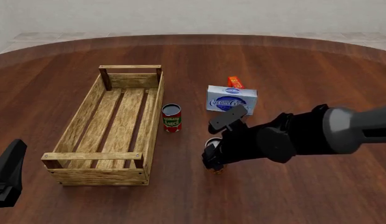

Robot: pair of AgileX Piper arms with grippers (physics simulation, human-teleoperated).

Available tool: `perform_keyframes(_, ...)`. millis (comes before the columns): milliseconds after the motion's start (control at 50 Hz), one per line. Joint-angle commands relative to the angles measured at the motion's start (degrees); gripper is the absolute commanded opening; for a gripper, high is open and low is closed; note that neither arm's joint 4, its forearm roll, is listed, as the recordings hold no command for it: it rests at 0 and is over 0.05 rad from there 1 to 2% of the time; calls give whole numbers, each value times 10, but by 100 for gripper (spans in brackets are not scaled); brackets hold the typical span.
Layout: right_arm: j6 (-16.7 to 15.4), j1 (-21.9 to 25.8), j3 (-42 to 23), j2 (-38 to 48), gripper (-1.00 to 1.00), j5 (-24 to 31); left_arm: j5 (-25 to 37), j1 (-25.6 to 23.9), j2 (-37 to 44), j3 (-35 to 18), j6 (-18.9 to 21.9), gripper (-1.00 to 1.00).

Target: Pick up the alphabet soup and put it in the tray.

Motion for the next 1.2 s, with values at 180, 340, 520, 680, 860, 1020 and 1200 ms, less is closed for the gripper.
perform_keyframes(180,-5,-4,2,-35,-100,22,1,0,0,-1,0,100)
perform_keyframes(340,-13,-6,-1,-60,-100,41,1,0,0,-1,0,100)
perform_keyframes(520,-29,-11,-7,-110,-100,81,1,0,0,-1,0,100)
perform_keyframes(680,-41,-13,-10,-151,-100,115,1,0,0,-1,0,100)
perform_keyframes(860,-54,-18,-21,-189,-100,150,1,0,0,-1,0,100)
perform_keyframes(1020,-55,-10,-33,-208,-100,166,1,0,0,-1,0,100)
perform_keyframes(1200,-57,-2,-59,-222,-100,189,1,0,0,-1,0,100)
